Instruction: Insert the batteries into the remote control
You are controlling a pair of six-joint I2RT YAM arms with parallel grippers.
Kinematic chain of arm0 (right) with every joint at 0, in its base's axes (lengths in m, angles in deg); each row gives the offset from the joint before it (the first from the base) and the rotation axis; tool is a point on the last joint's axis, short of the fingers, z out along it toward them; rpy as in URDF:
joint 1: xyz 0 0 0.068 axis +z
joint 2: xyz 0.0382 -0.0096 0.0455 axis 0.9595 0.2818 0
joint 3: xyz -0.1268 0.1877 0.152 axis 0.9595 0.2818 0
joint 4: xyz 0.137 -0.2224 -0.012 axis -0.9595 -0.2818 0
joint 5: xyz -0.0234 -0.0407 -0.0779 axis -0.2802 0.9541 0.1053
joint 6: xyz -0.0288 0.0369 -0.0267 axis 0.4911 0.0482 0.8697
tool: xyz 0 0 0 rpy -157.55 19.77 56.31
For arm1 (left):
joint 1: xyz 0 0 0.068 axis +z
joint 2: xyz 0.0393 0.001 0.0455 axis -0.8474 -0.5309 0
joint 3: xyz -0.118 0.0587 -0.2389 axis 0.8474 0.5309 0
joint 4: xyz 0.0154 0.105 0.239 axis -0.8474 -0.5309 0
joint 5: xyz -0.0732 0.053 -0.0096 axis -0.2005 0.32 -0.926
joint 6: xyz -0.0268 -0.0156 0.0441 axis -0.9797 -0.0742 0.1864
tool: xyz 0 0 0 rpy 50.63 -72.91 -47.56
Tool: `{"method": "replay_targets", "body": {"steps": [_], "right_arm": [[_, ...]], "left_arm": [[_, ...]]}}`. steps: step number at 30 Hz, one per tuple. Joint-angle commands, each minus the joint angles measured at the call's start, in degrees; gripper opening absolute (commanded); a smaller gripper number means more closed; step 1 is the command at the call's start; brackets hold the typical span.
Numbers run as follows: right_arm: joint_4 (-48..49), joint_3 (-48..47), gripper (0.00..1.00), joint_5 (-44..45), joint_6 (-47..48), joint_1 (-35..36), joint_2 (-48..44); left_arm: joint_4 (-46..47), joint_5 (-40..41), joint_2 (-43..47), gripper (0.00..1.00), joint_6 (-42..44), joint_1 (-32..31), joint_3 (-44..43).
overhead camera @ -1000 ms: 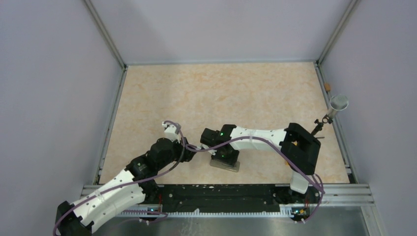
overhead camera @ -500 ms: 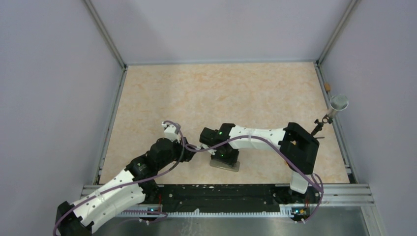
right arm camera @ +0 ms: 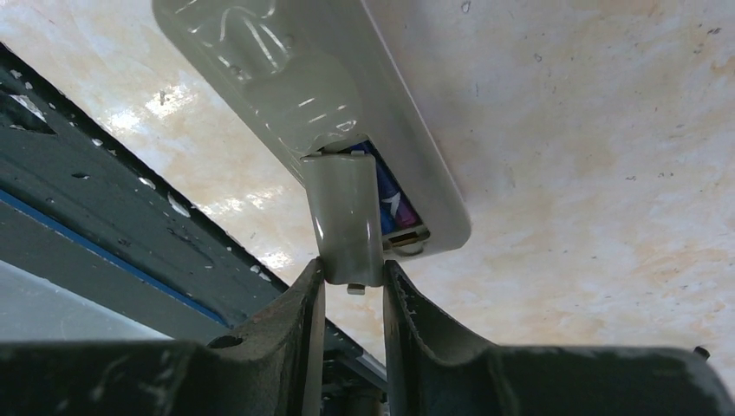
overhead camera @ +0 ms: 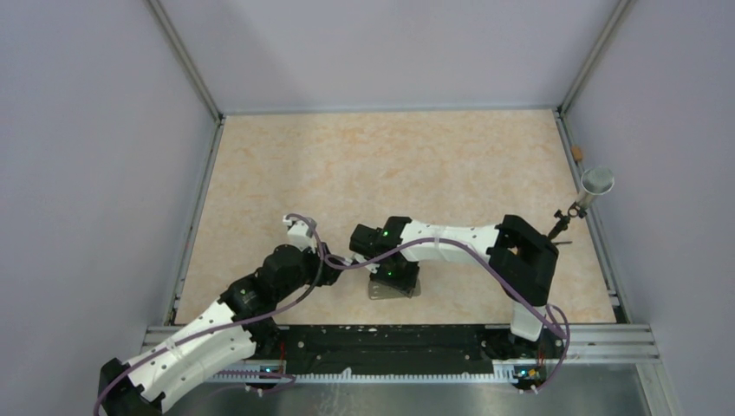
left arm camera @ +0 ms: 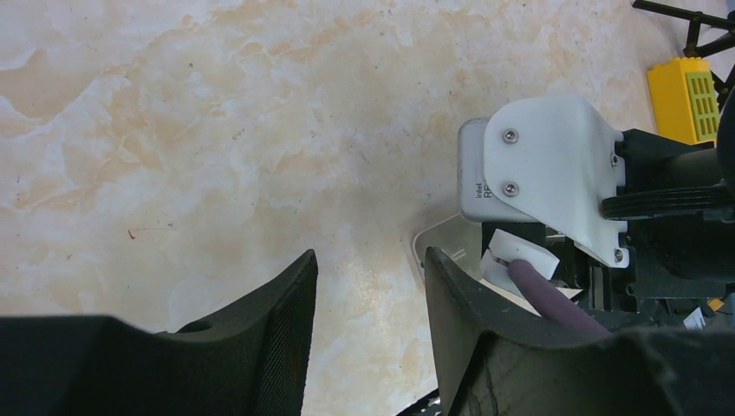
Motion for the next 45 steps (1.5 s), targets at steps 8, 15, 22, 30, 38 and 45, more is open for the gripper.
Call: {"method": "replay_targets", "body": {"steps": [8, 15, 22, 30, 38, 45], "right_arm": [[1.54, -3.26, 0.11, 0.74, 0.88, -0.25, 1.57], [1.72, -3.42, 0.13, 1.98, 1.25, -0.21, 1.39], [2.19, -2.86, 0.04, 2.48, 1.17, -0.25, 0.23], [6.52, 2.13, 0.0, 3.37, -3.15, -0.26, -7.95], [12.97, 10.53, 0.0, 2.89, -3.84, -0.22, -18.42], [21.53, 16.98, 0.0, -0.4, -2.18, 0.3, -27.36]], "left_arm": [[0.66, 1.23, 3.27, 0.53, 0.15, -0.16, 0.28], [-0.26, 1.41, 3.26, 0.54, -0.57, -0.16, 0.23], [-2.42, 1.52, 3.35, 0.54, -3.01, -0.16, -0.03], [-4.86, 1.54, 5.55, 0.54, -6.78, -0.16, 0.19], [-1.23, -5.35, 7.3, 0.55, -10.94, -0.16, 0.85], [6.36, -14.88, 3.24, 0.6, -13.95, -0.18, 0.56]]}}
